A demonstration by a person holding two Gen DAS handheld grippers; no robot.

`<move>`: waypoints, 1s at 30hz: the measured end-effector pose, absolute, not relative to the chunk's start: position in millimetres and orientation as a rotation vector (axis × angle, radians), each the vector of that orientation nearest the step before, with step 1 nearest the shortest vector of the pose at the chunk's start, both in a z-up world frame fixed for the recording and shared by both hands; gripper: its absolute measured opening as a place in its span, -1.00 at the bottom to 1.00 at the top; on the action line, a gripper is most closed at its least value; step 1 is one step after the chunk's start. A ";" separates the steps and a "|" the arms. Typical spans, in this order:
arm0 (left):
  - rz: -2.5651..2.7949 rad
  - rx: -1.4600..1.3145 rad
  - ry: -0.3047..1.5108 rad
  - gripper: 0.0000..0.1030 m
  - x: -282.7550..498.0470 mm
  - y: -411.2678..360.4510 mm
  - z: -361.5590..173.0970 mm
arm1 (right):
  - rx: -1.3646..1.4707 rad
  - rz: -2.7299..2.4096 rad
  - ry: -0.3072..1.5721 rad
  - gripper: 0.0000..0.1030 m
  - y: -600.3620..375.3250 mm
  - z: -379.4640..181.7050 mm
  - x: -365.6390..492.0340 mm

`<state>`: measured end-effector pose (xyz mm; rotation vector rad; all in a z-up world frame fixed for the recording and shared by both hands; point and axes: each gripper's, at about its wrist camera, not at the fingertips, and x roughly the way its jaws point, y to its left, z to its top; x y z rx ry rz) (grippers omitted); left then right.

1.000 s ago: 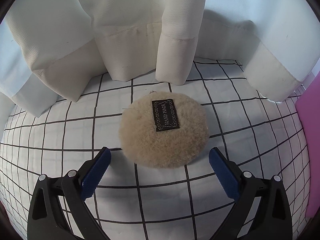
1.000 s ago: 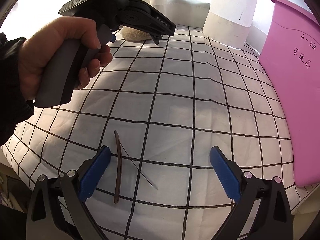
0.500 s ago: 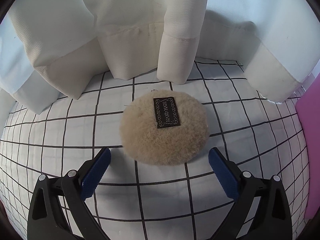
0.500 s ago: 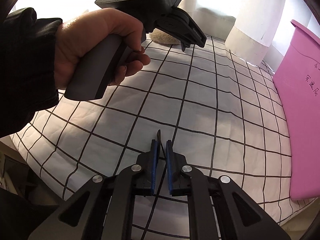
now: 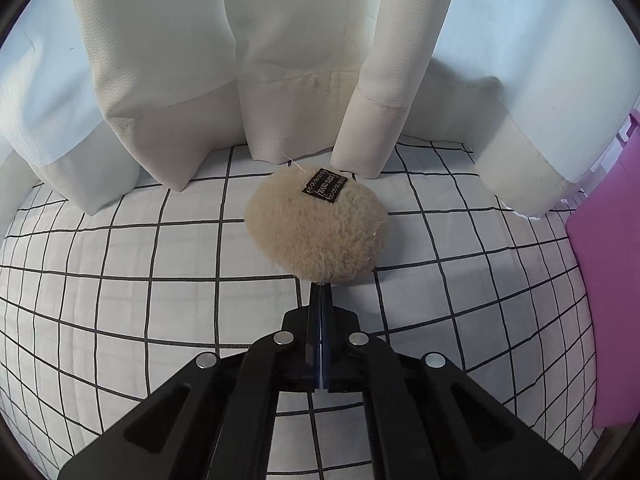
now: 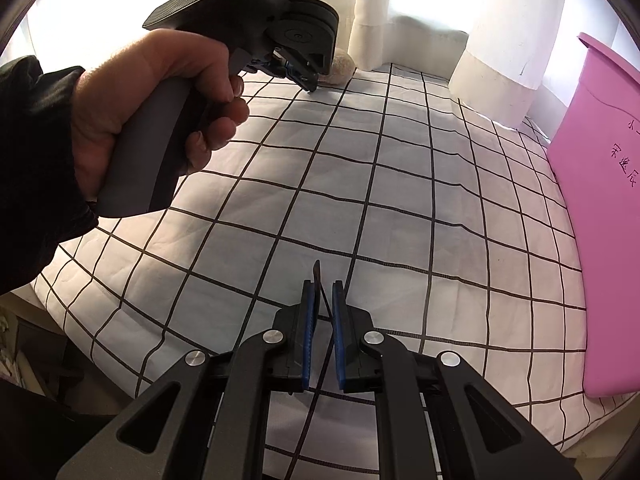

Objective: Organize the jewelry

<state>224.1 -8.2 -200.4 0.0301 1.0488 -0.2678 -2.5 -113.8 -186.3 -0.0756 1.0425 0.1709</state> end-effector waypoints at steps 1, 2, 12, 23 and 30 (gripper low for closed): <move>-0.270 0.034 1.041 -0.99 221.7 -6.6 -198.3 | -0.067 0.170 1.040 -0.82 -114.9 -185.4 -2.5; -0.275 0.041 1.032 -0.99 219.5 -5.5 -196.2 | -0.059 0.170 1.040 -0.82 -116.5 -185.2 -2.0; -0.303 -0.004 1.049 -0.68 226.7 3.7 -184.9 | -0.043 0.178 1.030 -0.82 -118.1 -180.9 -7.9; -0.231 0.162 1.024 0.81 241.6 -26.1 -203.2 | -0.025 0.176 1.039 -0.82 -121.6 -183.6 -6.8; -0.232 0.147 1.036 0.82 260.9 -40.2 -216.3 | -0.026 0.180 1.038 -0.82 -124.6 -184.0 -6.1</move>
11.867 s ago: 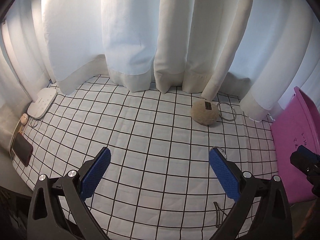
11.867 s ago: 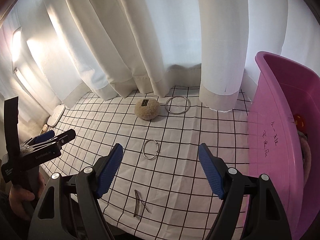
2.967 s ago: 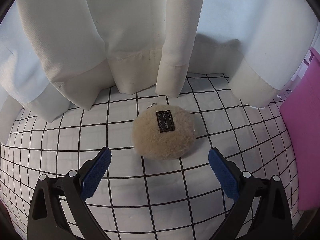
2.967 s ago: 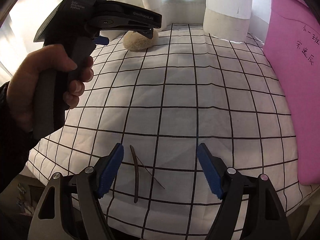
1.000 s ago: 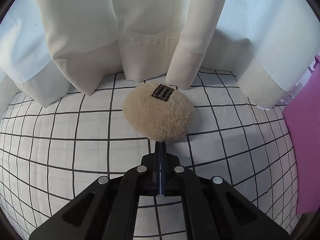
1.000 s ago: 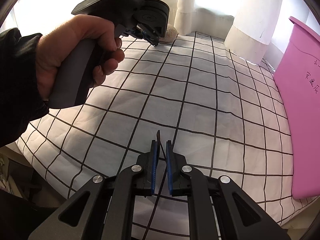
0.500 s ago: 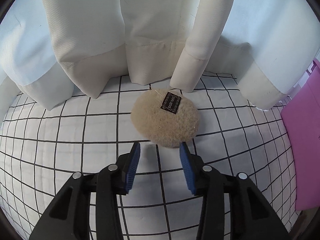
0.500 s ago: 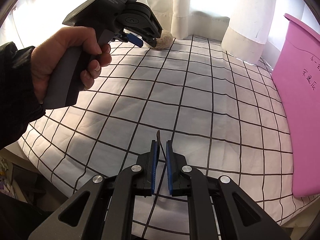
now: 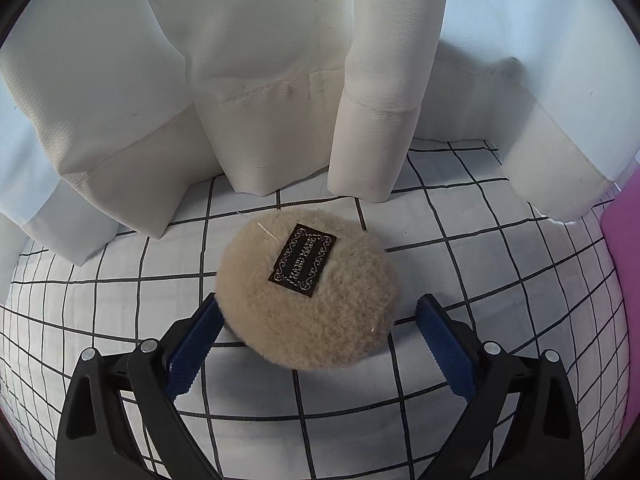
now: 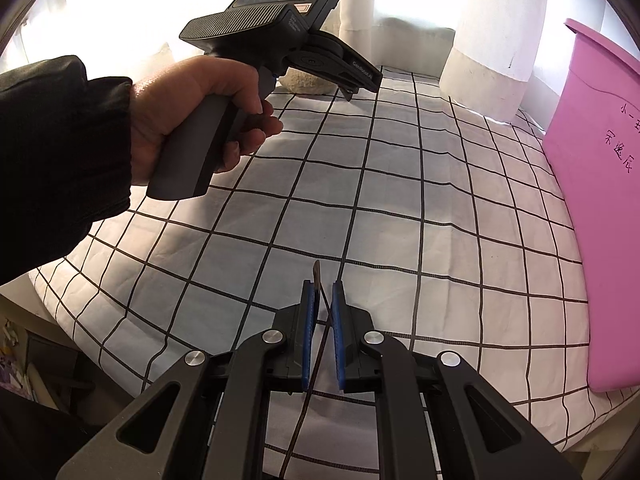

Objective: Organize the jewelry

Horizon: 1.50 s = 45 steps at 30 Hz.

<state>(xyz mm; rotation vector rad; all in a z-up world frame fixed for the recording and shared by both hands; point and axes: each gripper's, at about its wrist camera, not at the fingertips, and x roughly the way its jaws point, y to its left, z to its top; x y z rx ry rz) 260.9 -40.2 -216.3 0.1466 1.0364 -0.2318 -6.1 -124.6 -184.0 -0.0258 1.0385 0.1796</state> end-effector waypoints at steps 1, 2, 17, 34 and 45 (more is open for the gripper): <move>-0.235 0.133 1.034 0.79 263.2 -39.6 -216.6 | -0.026 0.179 1.040 -0.82 -124.8 -184.4 -5.9; -0.230 0.125 1.024 0.65 263.3 -39.3 -216.1 | -0.026 0.181 1.043 -0.82 -125.0 -185.2 -5.8; -0.265 0.080 0.993 0.02 242.1 -5.8 -192.8 | -0.017 0.185 1.027 -0.82 -125.6 -180.4 -2.4; -0.353 0.152 0.869 0.02 156.7 11.0 -107.3 | 0.076 0.163 0.919 -0.82 -159.4 -126.7 -0.2; -0.420 0.164 0.775 0.02 117.5 -29.0 -51.3 | 0.078 0.118 0.756 -0.82 -208.6 -50.2 -13.9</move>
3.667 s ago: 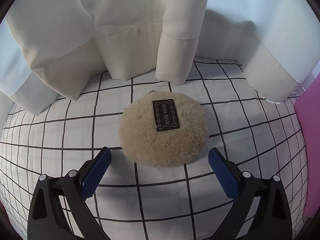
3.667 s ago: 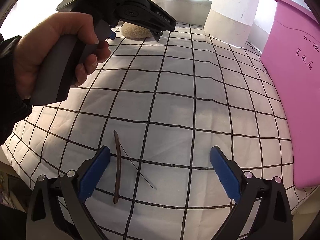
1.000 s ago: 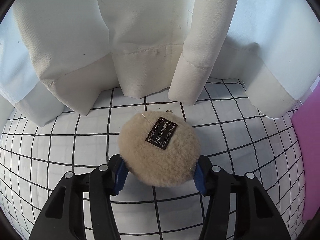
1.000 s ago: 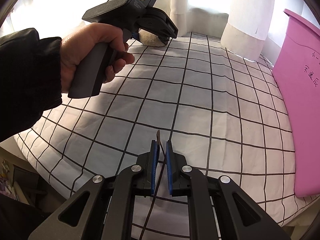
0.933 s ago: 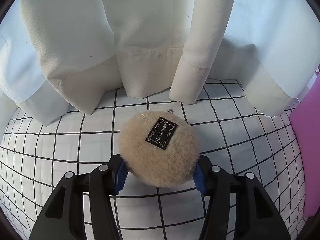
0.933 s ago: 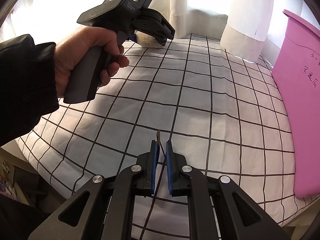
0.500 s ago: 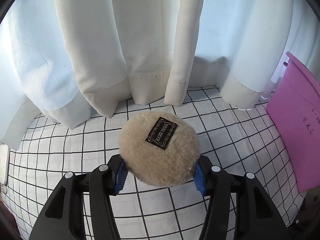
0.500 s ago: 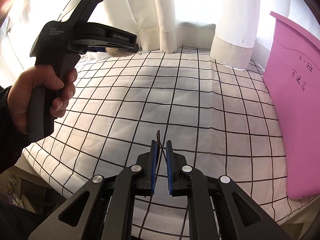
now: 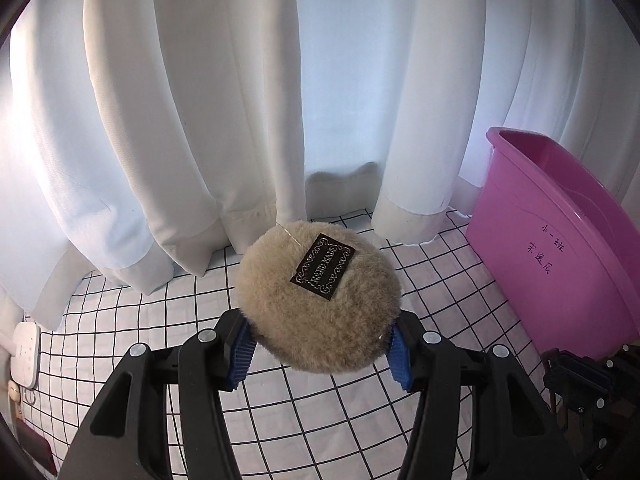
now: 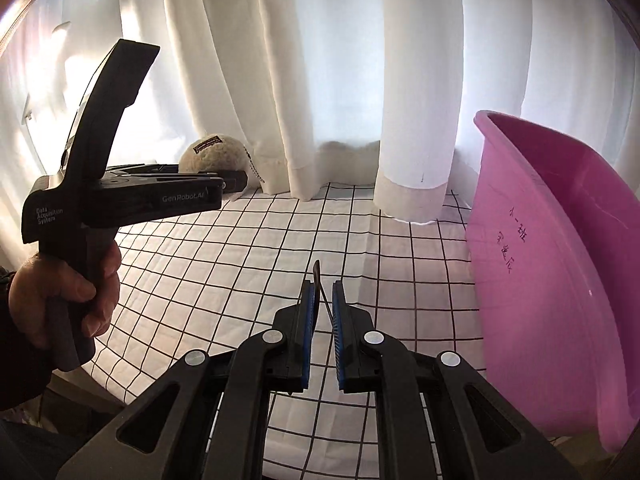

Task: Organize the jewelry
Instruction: 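Lift the pouch with left gripper while right gripper carries the hair pin over the bin, then open left gripper dropping the pouch while right gripper releases the hair pin into the bin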

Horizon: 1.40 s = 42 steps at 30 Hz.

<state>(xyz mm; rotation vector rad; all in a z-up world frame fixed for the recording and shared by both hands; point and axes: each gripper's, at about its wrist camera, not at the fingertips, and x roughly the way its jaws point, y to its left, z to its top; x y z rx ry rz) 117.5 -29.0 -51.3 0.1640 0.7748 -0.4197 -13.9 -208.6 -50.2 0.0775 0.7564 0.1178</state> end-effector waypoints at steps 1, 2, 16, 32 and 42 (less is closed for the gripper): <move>-0.429 0.162 0.763 0.02 114.6 -35.3 -44.2 | 0.081 0.112 0.739 -0.82 -215.2 -42.1 -16.5; -0.438 0.159 0.750 0.02 111.7 -42.5 -37.3 | 0.089 0.109 0.722 -0.82 -222.6 -34.3 -18.7; -0.622 0.124 0.670 0.03 87.8 -190.8 35.3 | 0.127 -0.107 0.562 -0.82 -361.9 32.6 -53.8; -0.592 0.200 0.820 0.24 76.5 -306.2 -0.3 | 0.179 -0.202 0.688 -0.82 -442.1 8.1 -40.2; -0.536 0.174 0.850 0.79 81.3 -305.5 -5.5 | 0.239 -0.234 0.731 0.34 -464.1 -0.9 -35.7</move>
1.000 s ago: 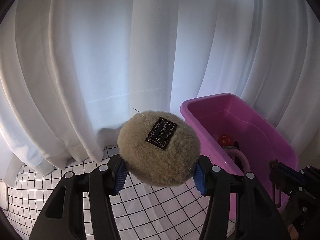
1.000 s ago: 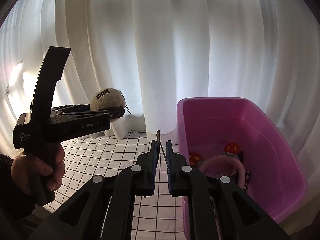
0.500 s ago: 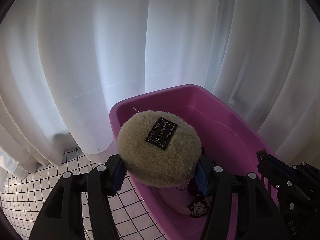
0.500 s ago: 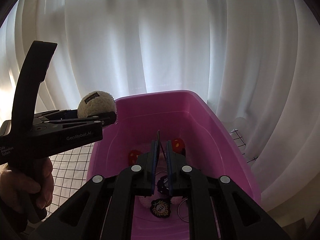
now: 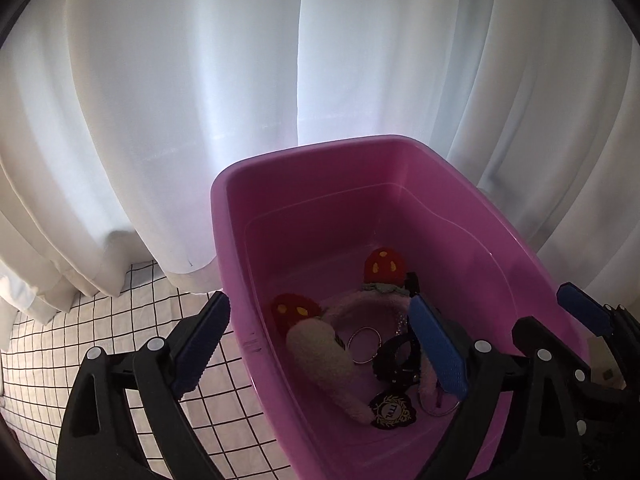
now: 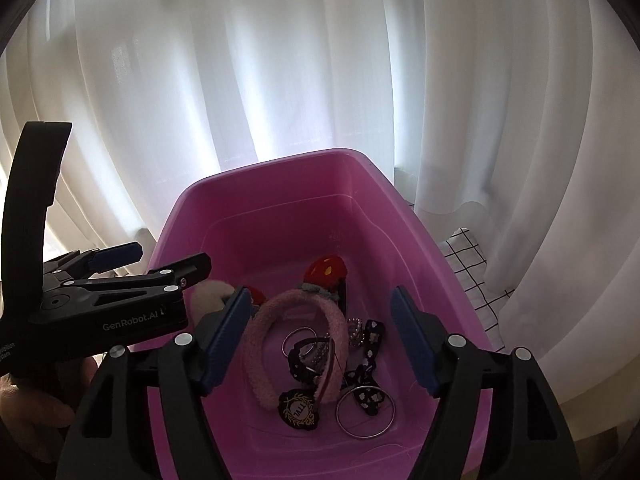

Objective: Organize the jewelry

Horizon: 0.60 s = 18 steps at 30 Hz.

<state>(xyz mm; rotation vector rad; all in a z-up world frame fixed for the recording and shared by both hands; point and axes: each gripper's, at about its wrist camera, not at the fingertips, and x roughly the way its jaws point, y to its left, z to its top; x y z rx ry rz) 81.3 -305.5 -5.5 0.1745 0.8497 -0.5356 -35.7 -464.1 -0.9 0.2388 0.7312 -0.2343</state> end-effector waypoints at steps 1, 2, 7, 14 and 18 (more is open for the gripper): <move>-0.530 0.171 0.852 0.80 81.7 -304.6 -5.3 | 0.242 -0.238 0.732 0.34 -465.8 -0.5 -35.8; -0.527 0.165 0.857 0.83 81.9 -303.7 -5.1 | 0.245 -0.237 0.733 0.34 -466.7 0.0 -35.9; -0.525 0.131 0.898 0.87 81.3 -299.8 -3.8 | 0.278 -0.247 0.744 0.34 -471.9 0.0 -36.8; -0.476 0.171 0.912 0.88 72.6 -292.9 0.0 | 0.315 -0.249 0.735 0.34 -472.1 0.8 -41.1; -0.447 0.183 0.911 0.88 67.7 -284.2 4.1 | 0.300 -0.251 0.738 0.36 -465.9 0.3 -42.6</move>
